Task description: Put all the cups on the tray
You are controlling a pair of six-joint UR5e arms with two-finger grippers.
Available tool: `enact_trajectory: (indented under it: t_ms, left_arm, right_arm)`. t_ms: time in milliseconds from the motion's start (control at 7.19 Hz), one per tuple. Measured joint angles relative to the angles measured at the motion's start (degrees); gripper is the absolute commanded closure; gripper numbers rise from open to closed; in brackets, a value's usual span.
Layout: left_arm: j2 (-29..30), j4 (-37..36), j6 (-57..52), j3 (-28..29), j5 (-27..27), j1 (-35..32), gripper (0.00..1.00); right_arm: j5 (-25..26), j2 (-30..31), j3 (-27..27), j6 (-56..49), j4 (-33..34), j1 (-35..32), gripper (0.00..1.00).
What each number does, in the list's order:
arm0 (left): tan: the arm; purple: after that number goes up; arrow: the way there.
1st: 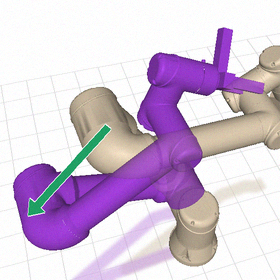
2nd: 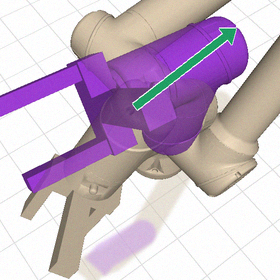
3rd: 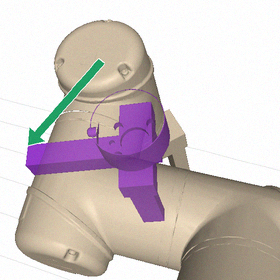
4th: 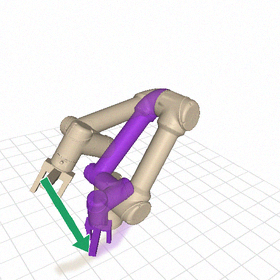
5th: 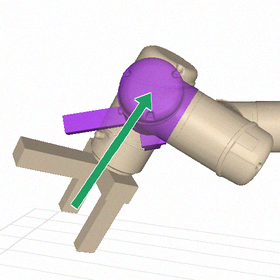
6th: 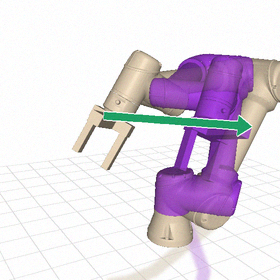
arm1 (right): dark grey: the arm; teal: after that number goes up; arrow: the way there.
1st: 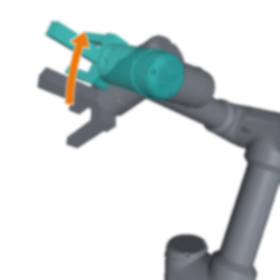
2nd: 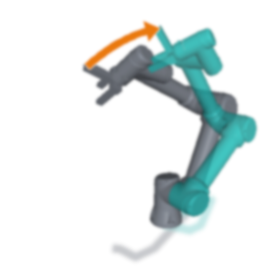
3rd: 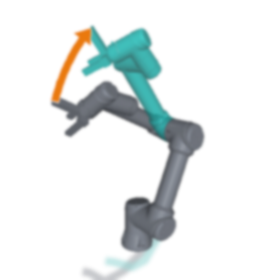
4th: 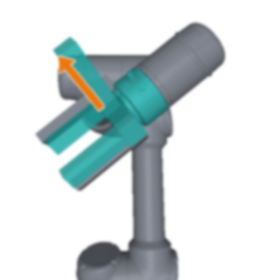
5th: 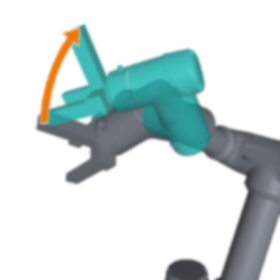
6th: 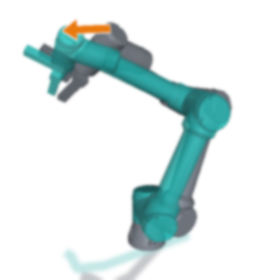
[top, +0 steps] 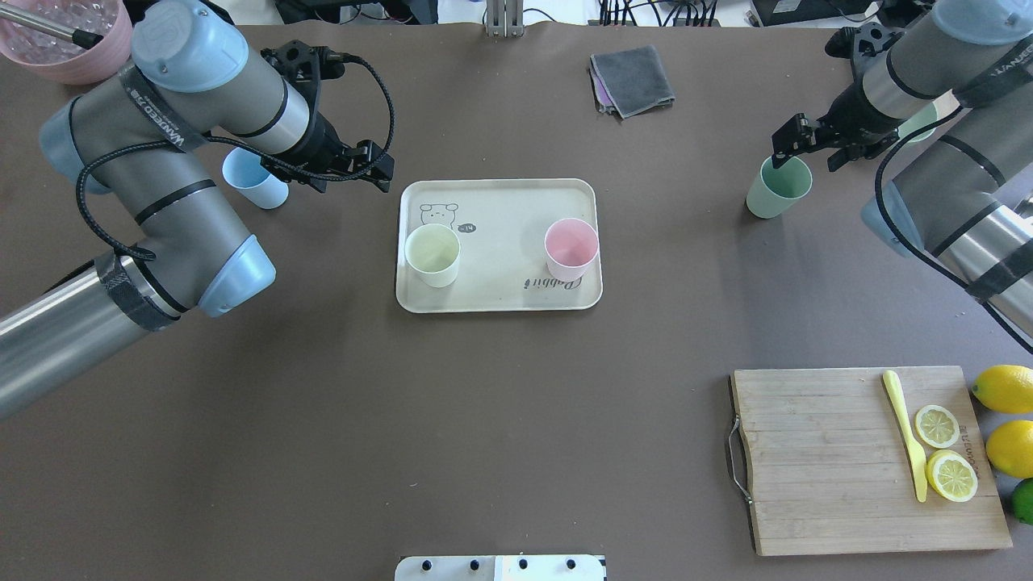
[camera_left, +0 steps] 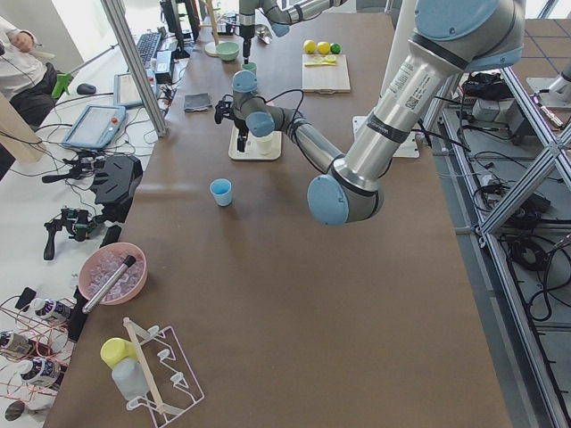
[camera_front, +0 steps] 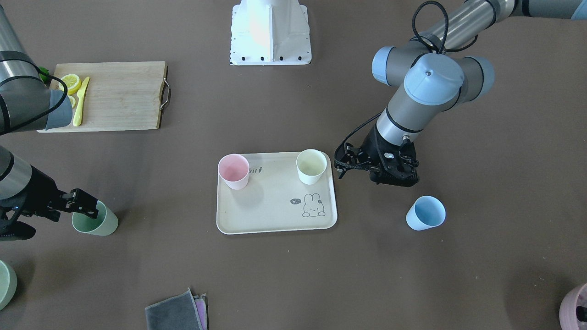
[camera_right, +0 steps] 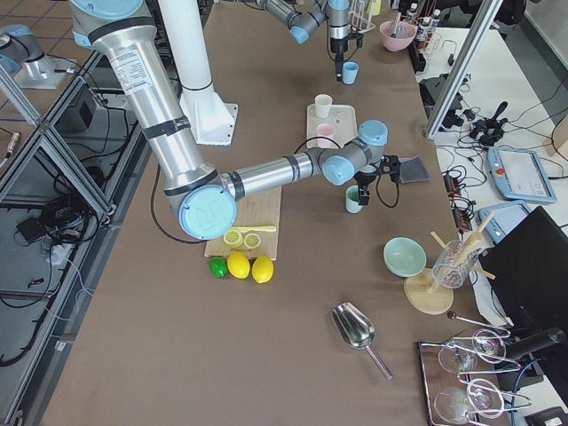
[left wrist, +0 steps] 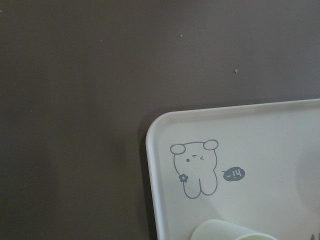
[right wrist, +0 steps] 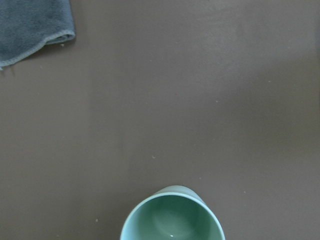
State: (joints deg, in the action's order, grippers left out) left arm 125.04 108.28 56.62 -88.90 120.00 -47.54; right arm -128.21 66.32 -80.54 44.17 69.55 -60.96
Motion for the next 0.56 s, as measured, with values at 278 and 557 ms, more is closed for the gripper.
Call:
enact_trajectory:
  t_ms: [278, 557]
  left_arm:
    - [-0.4, -0.1, -0.3, -0.1, 0.2, -1.4, 0.02]
    - [-2.2, 0.0, -3.4, -0.2, 0.4, -3.8, 0.02]
  right_arm:
    - [-0.2, 0.6, 1.8, 0.0, -0.2, 0.3, 1.00]
    - [-0.3, 0.5, 3.3, 0.2, -0.2, 0.6, 1.00]
